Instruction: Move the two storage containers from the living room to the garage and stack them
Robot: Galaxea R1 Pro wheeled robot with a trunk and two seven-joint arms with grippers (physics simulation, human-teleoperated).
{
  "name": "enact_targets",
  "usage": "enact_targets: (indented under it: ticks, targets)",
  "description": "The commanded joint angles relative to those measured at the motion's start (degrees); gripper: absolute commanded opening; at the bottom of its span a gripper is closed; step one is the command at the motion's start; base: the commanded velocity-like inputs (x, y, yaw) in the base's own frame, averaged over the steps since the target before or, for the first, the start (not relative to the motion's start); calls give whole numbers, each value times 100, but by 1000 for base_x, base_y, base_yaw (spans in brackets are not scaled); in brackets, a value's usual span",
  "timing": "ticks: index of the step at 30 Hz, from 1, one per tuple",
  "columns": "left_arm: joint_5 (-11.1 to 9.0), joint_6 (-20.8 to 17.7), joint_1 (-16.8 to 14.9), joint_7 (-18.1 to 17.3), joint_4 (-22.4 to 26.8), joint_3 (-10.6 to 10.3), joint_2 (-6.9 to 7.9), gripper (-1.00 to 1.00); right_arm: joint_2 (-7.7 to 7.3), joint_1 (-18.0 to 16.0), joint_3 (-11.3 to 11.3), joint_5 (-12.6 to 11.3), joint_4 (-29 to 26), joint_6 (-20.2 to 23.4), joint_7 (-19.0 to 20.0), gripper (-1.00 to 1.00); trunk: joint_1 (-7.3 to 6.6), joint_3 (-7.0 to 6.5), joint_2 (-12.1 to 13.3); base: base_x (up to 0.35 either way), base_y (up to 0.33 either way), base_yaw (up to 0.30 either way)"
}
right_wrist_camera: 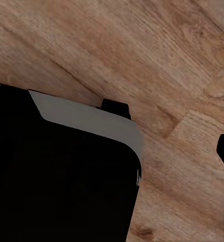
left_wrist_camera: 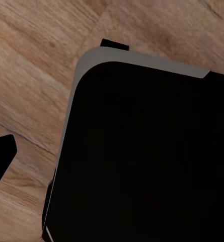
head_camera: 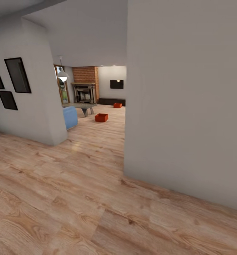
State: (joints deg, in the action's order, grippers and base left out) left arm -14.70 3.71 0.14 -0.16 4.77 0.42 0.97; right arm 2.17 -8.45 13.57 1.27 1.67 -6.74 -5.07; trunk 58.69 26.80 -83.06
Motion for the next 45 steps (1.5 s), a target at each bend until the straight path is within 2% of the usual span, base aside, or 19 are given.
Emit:
enact_targets:
  ticks: [1, 33, 45]
  targets:
    - [-24, 11, 2, -2, 6, 2, 0, 100, 3, -7, 23, 14, 18, -28, -26, 100, 3, 5, -2, 323, 0, 283]
    - [-24, 13, 3, -2, -3, 2, -1, 100, 6, -7, 32, 14, 18, -25, -29, 100, 3, 6, -2, 323, 0, 283]
    - [-24, -1, 3, -2, -3, 2, -1, 100, 13, -7, 22, -3, 18, -48, -14, 100, 3, 8, -2, 323, 0, 42]
